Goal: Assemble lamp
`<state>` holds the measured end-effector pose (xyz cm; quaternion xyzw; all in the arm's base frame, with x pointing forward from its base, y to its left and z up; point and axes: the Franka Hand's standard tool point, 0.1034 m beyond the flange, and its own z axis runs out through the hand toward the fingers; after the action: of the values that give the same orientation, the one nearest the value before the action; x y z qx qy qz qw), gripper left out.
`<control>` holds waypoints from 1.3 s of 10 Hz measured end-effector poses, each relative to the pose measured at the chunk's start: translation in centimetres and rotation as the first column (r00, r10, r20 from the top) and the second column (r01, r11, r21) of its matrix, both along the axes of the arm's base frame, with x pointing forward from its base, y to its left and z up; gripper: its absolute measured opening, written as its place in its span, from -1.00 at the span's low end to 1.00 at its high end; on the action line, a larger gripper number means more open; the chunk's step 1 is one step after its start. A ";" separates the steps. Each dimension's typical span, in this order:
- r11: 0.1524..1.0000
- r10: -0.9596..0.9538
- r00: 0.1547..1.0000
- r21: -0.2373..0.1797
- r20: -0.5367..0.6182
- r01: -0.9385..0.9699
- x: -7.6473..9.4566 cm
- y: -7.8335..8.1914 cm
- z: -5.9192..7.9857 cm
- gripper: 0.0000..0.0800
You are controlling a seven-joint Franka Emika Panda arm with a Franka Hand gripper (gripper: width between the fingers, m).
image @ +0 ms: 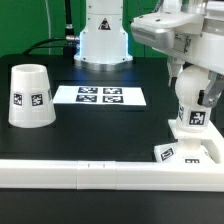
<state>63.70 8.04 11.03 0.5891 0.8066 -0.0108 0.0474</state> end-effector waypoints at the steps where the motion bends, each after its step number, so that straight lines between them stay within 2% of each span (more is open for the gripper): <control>1: 1.000 -0.008 1.000 0.001 0.001 0.008 0.0 0.0 0.0 0.43; 3: 0.999 -0.042 0.999 0.004 0.002 0.042 0.0 -0.1 0.0 0.43; 5: 0.970 -0.243 0.970 0.030 0.006 0.243 -0.1 -0.3 0.1 0.43; 6: 0.952 -0.305 0.952 0.030 -0.002 0.305 -0.3 -0.3 0.0 0.43; 8: 0.854 -0.517 0.856 0.048 -0.022 0.518 -0.5 -0.2 -0.1 0.44; 9: 0.787 -0.614 0.788 0.044 -0.030 0.615 -0.5 -0.1 0.0 0.44; 13: 0.613 -0.788 0.615 0.050 -0.027 0.788 -0.5 0.2 0.0 0.44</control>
Offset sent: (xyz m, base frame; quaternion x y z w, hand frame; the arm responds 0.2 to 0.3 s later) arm -0.0064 -0.0056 0.0019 0.0130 0.0270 0.0809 0.9963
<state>63.21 8.19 11.07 0.8844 0.4663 -0.0085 0.0201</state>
